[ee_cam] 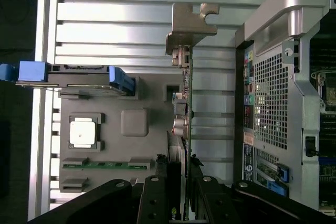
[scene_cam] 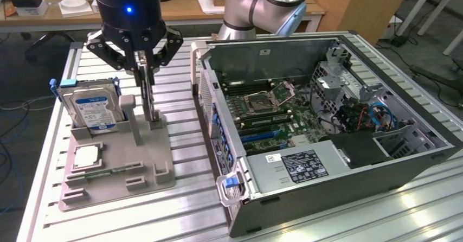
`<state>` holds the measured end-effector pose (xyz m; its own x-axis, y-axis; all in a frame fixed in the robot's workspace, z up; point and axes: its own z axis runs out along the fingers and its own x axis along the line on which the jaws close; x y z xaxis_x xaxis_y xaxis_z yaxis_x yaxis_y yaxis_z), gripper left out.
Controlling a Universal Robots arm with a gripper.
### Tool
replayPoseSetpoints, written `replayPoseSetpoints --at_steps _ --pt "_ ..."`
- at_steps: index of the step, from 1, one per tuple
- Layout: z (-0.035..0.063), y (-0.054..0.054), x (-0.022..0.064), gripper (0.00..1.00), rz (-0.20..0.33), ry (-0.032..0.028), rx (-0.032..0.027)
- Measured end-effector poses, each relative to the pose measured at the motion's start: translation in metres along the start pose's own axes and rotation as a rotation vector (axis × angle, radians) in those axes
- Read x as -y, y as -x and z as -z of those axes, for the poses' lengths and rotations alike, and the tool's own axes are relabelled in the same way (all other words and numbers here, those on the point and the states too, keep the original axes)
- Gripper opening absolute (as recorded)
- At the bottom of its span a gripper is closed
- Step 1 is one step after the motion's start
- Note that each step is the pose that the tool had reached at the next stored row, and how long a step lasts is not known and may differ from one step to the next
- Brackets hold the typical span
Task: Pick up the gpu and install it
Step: 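Pick up the gpu and move the gpu toward the slot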
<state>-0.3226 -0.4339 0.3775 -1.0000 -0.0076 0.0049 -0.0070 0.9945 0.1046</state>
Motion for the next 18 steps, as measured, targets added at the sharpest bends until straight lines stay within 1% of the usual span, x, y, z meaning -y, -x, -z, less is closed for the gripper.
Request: replayPoseSetpoints --at_steps 13,18 --pt "0.0102 0.0 -0.0008 0.26 0.0 0.0149 0.0002" --pt "0.0139 0.0 -0.001 0.26 0.0 0.0216 0.0001"
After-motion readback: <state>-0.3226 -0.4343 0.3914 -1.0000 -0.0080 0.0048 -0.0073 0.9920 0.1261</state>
